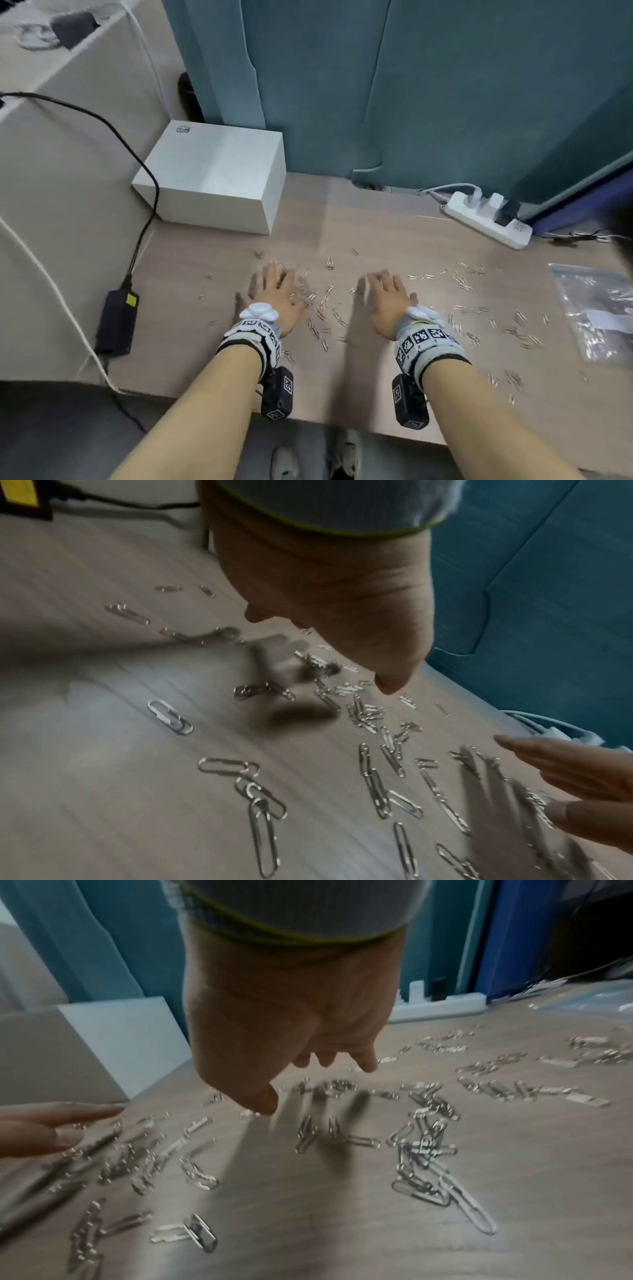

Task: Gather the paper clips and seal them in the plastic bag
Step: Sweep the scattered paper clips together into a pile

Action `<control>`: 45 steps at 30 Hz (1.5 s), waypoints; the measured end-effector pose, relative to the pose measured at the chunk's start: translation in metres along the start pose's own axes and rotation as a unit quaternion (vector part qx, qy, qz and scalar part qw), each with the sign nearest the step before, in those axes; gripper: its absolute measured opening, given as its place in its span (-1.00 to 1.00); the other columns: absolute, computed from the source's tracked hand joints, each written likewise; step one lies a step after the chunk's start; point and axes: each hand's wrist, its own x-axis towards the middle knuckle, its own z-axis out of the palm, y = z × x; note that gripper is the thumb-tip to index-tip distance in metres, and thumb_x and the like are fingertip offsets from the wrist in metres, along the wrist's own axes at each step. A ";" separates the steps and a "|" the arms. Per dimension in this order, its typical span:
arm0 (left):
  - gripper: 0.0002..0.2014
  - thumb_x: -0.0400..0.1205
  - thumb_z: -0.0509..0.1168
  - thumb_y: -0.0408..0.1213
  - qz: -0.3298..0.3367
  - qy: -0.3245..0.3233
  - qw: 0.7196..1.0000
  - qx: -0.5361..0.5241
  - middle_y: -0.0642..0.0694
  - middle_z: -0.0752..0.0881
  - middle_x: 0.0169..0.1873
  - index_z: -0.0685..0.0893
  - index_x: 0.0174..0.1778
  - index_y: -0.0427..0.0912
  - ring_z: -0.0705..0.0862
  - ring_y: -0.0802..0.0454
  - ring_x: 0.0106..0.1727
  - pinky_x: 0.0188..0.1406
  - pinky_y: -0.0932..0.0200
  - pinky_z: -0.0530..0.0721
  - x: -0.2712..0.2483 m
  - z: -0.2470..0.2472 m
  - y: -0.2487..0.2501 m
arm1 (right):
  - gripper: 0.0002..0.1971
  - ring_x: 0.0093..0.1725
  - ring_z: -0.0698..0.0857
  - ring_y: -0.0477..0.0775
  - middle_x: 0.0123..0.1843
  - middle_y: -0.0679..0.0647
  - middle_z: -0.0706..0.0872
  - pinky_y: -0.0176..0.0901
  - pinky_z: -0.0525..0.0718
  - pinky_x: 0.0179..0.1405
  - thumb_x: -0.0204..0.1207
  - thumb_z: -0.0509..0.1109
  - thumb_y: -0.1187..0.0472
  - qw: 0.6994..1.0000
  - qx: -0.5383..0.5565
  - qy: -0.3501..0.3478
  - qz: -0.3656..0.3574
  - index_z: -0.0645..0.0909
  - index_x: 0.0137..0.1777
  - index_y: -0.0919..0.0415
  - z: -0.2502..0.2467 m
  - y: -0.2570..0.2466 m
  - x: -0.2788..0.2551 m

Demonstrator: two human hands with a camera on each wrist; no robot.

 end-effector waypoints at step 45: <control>-0.29 0.76 0.03 0.01 0.065 0.014 0.988 -0.142 -0.02 -0.15 0.79 -0.08 0.80 -0.06 -0.21 0.05 0.78 0.77 -0.06 -0.17 -0.020 0.041 -0.038 | -0.14 0.82 -0.11 0.02 0.85 0.02 -0.07 -0.10 -0.16 0.78 0.53 0.20 0.45 0.982 0.109 -0.044 -0.148 0.02 0.82 0.11 0.075 -0.081 0.030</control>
